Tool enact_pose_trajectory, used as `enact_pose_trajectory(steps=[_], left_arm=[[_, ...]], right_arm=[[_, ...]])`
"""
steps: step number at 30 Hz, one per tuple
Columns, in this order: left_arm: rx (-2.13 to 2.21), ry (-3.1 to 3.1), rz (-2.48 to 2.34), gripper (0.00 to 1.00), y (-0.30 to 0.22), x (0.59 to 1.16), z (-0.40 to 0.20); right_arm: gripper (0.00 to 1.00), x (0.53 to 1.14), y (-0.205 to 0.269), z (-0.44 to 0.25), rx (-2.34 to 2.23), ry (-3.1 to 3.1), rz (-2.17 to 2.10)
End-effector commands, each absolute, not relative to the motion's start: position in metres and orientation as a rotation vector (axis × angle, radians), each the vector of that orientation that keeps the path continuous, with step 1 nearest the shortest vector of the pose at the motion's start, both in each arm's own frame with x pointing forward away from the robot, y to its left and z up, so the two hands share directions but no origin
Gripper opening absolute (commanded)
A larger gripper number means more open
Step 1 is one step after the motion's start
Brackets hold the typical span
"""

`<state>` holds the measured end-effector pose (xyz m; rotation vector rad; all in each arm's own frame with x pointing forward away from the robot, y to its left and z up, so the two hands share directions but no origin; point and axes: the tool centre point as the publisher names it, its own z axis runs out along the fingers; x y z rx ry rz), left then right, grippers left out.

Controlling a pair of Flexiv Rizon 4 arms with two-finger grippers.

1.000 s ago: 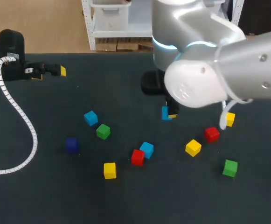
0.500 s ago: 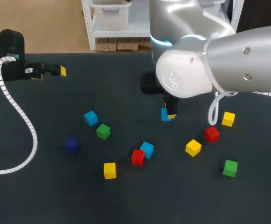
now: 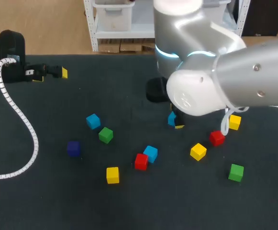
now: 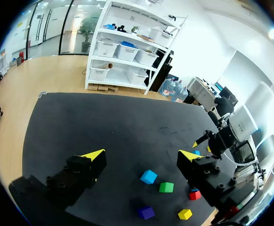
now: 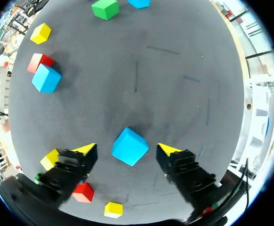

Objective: Place the blue cubes, place green cubes on the blue cubes, place the yellow cubes on the green cubes, then place the red cubes on the yellow cubes, and place purple cube on the red cubes.

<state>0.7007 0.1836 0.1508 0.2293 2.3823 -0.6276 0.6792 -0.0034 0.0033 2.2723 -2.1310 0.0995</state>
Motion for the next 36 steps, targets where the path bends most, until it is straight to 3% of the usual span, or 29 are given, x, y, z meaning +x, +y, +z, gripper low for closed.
enact_pose_trajectory(steps=[1,3,4,5,17,21,24,28,36], left_arm=[[0.231,2.376,-0.634,1.0,0.185,0.7,0.15],[0.231,2.376,-0.634,1.0,0.185,0.7,0.15],[0.231,2.376,-0.634,1.0,0.185,0.7,0.15],[0.231,2.376,-0.634,1.0,0.185,0.7,0.15],[0.231,2.376,-0.634,1.0,0.185,0.7,0.15],[0.231,2.376,-0.634,1.0,0.185,0.7,0.15],[0.231,2.376,-0.634,1.0,0.185,0.7,0.15],[0.231,2.376,-0.634,1.0,0.185,0.7,0.15],[0.231,2.376,-0.634,1.0,0.185,0.7,0.15]], right_arm=[[1.0,0.676,-0.006,0.005,2.253,-2.194,0.142],[1.0,0.677,-0.005,0.007,2.239,-2.217,0.129],[0.69,0.677,-0.005,0.007,2.232,-2.226,0.136],[0.5,0.677,-0.005,0.008,2.215,-2.24,0.144],[0.3,0.676,0.004,0.004,1.902,-2.446,0.1],[0.35,0.68,0.007,0.001,1.768,-2.519,0.042],[0.26,0.682,0.005,-0.001,1.756,-2.54,0.059],[0.0,0.678,-0.001,-0.004,1.846,-2.465,0.071],[0.0,0.678,-0.009,-0.002,2.133,-2.224,0.042]])
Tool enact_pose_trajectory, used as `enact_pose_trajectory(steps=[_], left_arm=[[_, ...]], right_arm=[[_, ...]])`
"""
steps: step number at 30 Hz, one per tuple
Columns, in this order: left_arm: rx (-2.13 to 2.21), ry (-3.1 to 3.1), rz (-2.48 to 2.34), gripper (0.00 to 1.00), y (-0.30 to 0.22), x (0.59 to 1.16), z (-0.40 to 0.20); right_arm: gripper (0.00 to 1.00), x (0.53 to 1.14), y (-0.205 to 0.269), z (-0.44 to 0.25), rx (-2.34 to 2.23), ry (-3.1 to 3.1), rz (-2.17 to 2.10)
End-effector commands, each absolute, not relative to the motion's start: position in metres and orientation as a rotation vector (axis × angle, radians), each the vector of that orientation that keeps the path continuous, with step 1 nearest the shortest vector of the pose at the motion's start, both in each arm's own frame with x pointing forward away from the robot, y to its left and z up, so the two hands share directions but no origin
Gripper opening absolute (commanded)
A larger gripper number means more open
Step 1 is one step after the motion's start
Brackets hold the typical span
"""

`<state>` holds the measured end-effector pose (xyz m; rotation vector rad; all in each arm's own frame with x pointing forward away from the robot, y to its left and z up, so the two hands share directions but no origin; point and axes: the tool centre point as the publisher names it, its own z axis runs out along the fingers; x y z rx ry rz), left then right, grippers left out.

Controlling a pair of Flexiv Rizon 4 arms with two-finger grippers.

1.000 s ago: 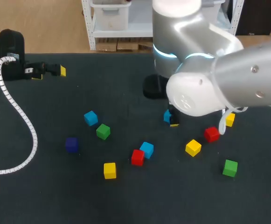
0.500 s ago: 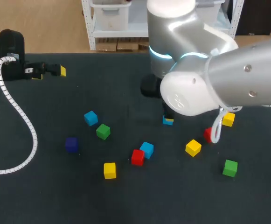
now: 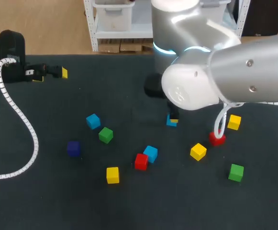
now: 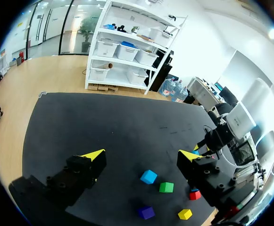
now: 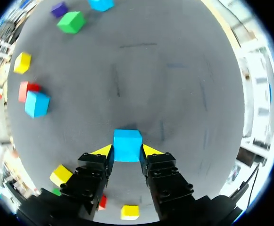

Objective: Place the blue cubes, place green cubes on the blue cubes, place the yellow cubes on the green cubes, then place the red cubes on the yellow cubes, and place purple cube on the red cubes.

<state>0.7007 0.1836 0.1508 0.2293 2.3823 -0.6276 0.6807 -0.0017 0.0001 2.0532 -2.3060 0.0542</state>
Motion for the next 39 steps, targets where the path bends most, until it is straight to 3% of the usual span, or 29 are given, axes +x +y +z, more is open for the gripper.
enact_pose_trajectory(steps=[1,13,15,19,20,30,39], left_arm=[[0.231,2.376,-0.634,1.0,0.185,0.7,0.15],[0.231,2.376,-0.634,1.0,0.185,0.7,0.15],[0.231,2.376,-0.634,1.0,0.185,0.7,0.15],[0.231,2.376,-0.634,1.0,0.185,0.7,0.15],[0.231,2.376,-0.634,1.0,0.185,0.7,0.15],[0.231,2.376,-0.634,1.0,0.185,0.7,0.15],[0.231,2.376,-0.634,1.0,0.185,0.7,0.15]], right_arm=[[0.0,0.677,-0.009,-0.002,2.156,-2.195,0.055],[0.0,0.671,-0.003,0.005,2.309,-2.104,0.098],[0.06,0.671,-0.003,0.004,2.319,-2.091,0.118],[0.5,0.669,-0.003,0.0,2.304,-2.096,0.124],[1.0,0.668,-0.004,-0.001,2.305,-2.095,0.126],[1.0,0.668,-0.001,0.0,2.27,-2.144,0.092],[1.0,0.684,0.006,0.004,1.924,-2.332,-0.034]])
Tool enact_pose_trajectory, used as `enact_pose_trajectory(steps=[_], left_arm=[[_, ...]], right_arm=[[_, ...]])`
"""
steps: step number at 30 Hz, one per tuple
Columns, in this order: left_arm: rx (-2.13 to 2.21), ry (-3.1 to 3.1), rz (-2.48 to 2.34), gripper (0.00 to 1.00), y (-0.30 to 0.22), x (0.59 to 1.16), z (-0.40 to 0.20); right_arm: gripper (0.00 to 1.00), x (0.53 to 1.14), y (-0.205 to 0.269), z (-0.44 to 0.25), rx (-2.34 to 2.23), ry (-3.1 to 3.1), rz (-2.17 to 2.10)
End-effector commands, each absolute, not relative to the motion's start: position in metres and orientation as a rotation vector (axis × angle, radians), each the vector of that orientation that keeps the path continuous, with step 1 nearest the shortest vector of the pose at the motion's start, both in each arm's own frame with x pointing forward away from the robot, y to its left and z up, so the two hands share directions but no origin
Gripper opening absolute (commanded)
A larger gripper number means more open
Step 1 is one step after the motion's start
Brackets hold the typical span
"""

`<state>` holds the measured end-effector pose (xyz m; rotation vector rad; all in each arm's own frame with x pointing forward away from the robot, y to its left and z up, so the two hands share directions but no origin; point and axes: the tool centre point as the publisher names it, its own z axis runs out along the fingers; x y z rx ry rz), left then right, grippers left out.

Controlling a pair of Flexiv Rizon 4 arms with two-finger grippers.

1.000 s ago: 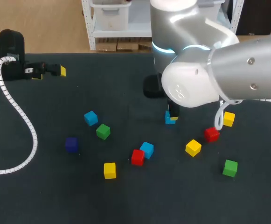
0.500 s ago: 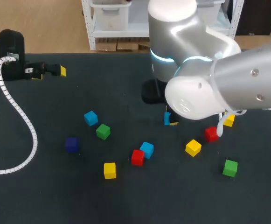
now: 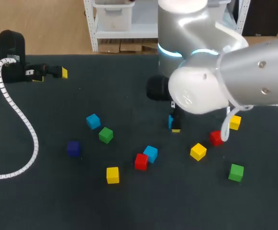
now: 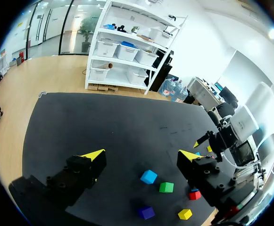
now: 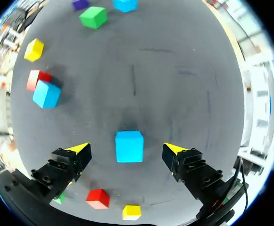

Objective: Place the blue cubes, place green cubes on the blue cubes, place the yellow cubes on the green cubes, then place the red cubes on the yellow cubes, and place purple cube on the red cubes.

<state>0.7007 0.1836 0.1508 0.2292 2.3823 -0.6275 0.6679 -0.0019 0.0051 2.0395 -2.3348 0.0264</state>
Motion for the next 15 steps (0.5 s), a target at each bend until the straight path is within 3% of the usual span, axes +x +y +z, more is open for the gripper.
enact_pose_trajectory(steps=[1,8,9,10,12,15], left_arm=[[0.231,2.376,-0.634,1.0,0.1846,0.7001,0.1498],[0.231,2.376,-0.634,1.0,0.1846,0.7001,0.1498],[0.231,2.376,-0.634,1.0,0.1846,0.7001,0.1498],[0.231,2.376,-0.634,1.0,0.1846,0.7001,0.1498],[0.231,2.376,-0.634,1.0,0.1846,0.7001,0.1498],[0.231,2.376,-0.634,1.0,0.1846,0.7001,0.1498]], right_arm=[[1.0,0.684,0.0068,0.0037,1.922,-2.335,-0.041],[1.0,0.6811,0.0039,-0.0007,1.954,-2.307,-0.052],[0.86,0.681,0.0038,-0.0008,1.955,-2.306,-0.053],[0.52,0.6807,0.0036,-0.0008,1.956,-2.303,-0.054],[0.41,0.68,0.0022,-0.0012,1.965,-2.293,-0.032],[0.35,0.6782,0.0003,-0.0005,1.974,-2.276,-0.028]])
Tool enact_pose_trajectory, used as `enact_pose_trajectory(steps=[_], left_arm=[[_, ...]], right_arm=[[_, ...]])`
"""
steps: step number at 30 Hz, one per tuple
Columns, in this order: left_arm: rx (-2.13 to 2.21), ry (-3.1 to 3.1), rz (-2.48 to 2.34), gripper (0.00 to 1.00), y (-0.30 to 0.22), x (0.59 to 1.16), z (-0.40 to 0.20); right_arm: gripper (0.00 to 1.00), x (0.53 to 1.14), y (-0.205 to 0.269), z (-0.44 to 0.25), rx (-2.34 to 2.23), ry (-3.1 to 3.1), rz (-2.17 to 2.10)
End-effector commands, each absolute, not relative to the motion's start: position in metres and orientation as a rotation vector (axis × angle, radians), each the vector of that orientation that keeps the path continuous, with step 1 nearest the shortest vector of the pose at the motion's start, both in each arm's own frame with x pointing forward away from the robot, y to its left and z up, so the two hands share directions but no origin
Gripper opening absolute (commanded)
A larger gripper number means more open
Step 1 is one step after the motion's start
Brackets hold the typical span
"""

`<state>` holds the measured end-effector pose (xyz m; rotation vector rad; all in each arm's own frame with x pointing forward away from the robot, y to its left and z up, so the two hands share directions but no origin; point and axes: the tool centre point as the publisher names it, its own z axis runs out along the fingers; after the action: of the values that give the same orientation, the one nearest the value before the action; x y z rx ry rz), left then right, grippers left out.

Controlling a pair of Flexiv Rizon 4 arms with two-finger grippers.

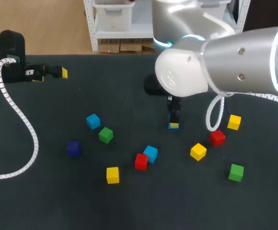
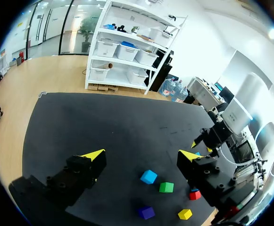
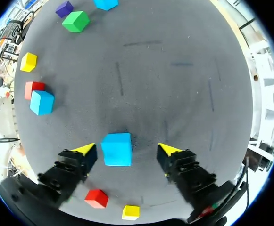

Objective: Place the blue cubes, place green cubes on the blue cubes, place the yellow cubes on the green cubes, then place the red cubes on the yellow cubes, and place purple cube on the red cubes.

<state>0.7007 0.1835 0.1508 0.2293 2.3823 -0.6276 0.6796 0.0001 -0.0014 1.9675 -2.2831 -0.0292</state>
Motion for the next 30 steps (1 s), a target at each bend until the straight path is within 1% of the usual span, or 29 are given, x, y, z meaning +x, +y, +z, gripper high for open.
enact_pose_trajectory(steps=[1,2,3,6,7,26,27,30], left_arm=[[0.231,2.376,-0.634,1.0,0.1846,0.7001,0.1498],[0.231,2.376,-0.634,1.0,0.1846,0.7001,0.1498],[0.231,2.376,-0.634,1.0,0.1846,0.7001,0.1498],[0.231,2.376,-0.634,1.0,0.1846,0.7001,0.1498],[0.231,2.376,-0.634,1.0,0.1846,0.7001,0.1498],[0.231,2.376,-0.634,1.0,0.1846,0.7001,0.1498],[0.231,2.376,-0.634,1.0,0.1846,0.7001,0.1498],[0.231,2.376,-0.634,1.0,0.1846,0.7001,0.1498]], right_arm=[[0.3,0.678,0.0002,-0.0004,1.982,-2.267,-0.027],[0.2,0.6777,-0.0002,-0.0002,1.992,-2.258,-0.024],[0.15,0.6776,-0.0003,-0.0001,1.997,-2.254,-0.016],[0.02,0.6766,-0.0009,0.0,2.012,-2.228,-0.008],[0.0,0.676,-0.001,0.0004,2.02,-2.219,-0.002],[0.0,0.67,-0.0052,0.0062,2.096,-2.107,0.013],[0.05,0.6699,-0.0051,0.0061,2.095,-2.107,0.011],[0.12,0.6683,-0.0056,0.0055,2.1,-2.101,0.008]])
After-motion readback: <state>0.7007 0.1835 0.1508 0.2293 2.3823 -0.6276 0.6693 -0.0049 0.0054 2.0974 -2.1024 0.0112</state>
